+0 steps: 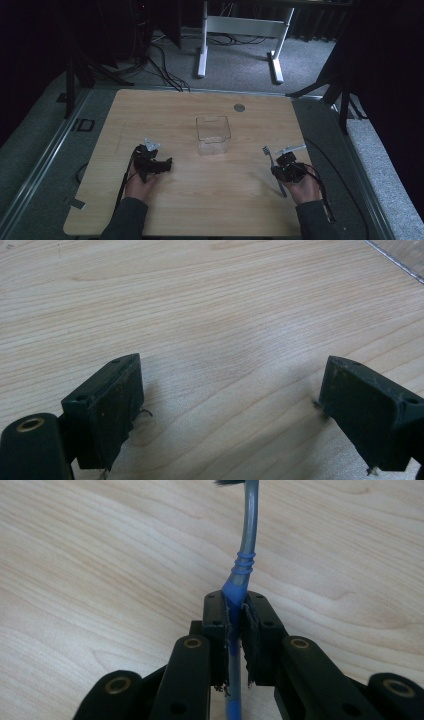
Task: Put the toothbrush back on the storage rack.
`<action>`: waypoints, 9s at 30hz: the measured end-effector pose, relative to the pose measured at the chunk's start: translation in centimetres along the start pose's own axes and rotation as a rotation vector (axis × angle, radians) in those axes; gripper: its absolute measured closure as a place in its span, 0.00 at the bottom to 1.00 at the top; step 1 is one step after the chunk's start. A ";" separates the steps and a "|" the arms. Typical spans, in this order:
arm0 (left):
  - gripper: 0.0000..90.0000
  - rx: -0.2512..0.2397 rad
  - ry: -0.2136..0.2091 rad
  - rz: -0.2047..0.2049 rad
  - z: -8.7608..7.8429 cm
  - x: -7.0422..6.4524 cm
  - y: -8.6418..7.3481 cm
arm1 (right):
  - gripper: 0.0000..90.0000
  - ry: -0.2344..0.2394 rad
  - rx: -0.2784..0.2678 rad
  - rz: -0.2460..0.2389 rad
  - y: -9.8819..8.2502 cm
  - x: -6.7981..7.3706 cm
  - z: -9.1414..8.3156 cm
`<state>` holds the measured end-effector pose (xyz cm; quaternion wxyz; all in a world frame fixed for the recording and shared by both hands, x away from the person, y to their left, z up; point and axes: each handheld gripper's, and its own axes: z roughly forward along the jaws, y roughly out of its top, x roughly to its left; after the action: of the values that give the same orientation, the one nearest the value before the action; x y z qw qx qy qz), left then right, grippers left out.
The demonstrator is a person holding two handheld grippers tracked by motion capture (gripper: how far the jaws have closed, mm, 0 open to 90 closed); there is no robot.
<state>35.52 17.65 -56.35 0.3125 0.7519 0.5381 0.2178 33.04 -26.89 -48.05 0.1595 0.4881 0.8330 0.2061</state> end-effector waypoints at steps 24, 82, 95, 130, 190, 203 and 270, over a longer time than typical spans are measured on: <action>0.12 -0.001 0.000 -0.001 0.0 0.0 0.0 | 0.90 -0.037 -0.114 0.043 0.6 -0.4 -0.2; 0.12 -0.001 0.000 0.000 0.0 0.0 0.0 | 0.90 -0.039 -0.317 0.066 2.3 0.0 -0.7; 0.12 0.000 0.000 0.001 0.0 0.0 0.0 | 0.90 -0.028 -0.350 0.052 3.4 0.4 -0.8; 0.12 0.000 0.000 0.000 0.0 0.0 0.0 | 0.90 -0.008 -0.413 0.058 5.1 1.0 -1.2; 0.12 0.000 -0.001 -0.001 0.0 0.0 0.0 | 0.90 0.030 -0.518 0.030 9.5 3.0 -1.7; 0.12 -0.001 0.000 -0.001 0.0 0.0 0.0 | 0.90 0.055 -0.548 0.043 11.3 3.5 -1.7; 0.12 0.000 -0.001 0.000 0.0 -0.1 0.0 | 0.90 0.149 -0.641 -0.059 15.2 7.5 -1.7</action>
<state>35.55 17.58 -56.34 0.3129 0.7518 0.5380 0.2176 40.07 -13.90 -39.43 0.2495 0.3721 0.7489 0.4883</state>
